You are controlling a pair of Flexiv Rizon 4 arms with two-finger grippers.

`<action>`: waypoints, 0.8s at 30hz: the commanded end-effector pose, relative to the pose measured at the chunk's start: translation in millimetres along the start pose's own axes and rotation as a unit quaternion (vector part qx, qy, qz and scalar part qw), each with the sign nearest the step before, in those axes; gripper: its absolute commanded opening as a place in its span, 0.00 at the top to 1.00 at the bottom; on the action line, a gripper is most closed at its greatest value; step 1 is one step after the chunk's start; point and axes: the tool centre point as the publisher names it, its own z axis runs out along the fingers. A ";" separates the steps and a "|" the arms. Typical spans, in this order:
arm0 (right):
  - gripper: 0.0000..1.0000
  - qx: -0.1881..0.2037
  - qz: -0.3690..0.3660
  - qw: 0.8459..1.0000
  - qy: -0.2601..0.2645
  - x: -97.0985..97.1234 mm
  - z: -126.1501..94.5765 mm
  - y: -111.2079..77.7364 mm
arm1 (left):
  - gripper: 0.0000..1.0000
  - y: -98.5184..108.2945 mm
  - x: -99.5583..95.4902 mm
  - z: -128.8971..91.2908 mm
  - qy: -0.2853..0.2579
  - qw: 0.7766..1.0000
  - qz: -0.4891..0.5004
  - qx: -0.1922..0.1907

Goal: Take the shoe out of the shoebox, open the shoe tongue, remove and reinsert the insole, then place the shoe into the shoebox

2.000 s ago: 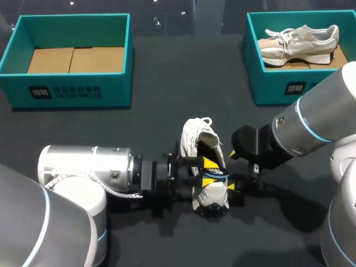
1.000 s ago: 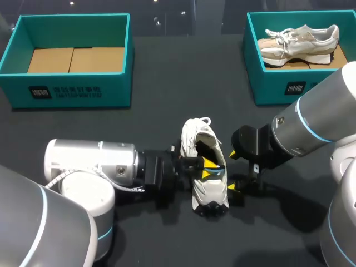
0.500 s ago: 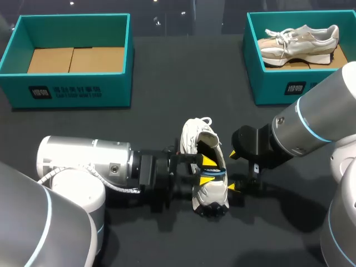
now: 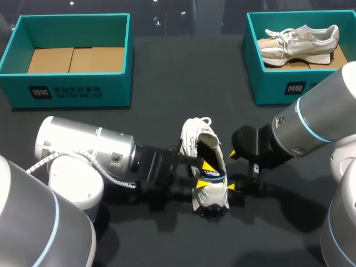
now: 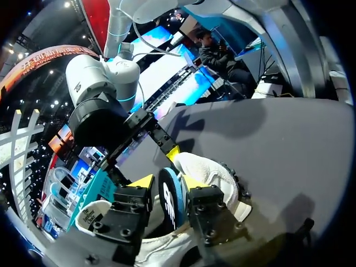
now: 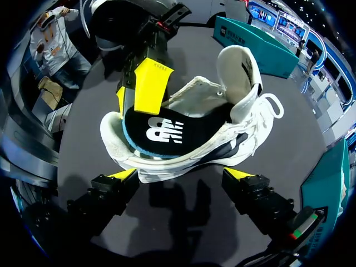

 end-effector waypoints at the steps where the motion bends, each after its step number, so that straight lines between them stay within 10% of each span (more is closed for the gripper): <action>1: 0.00 0.001 0.001 1.000 -0.006 1.7 -8.1 -4.1 | 0.68 1.5 -2.0 -7.9 0.050 0.999 -0.004 -0.007; 24: 0.00 0.037 0.026 0.999 -0.007 -12.3 -83.5 -54.0 | 0.66 6.4 -4.2 -78.3 0.179 0.983 -0.016 -0.041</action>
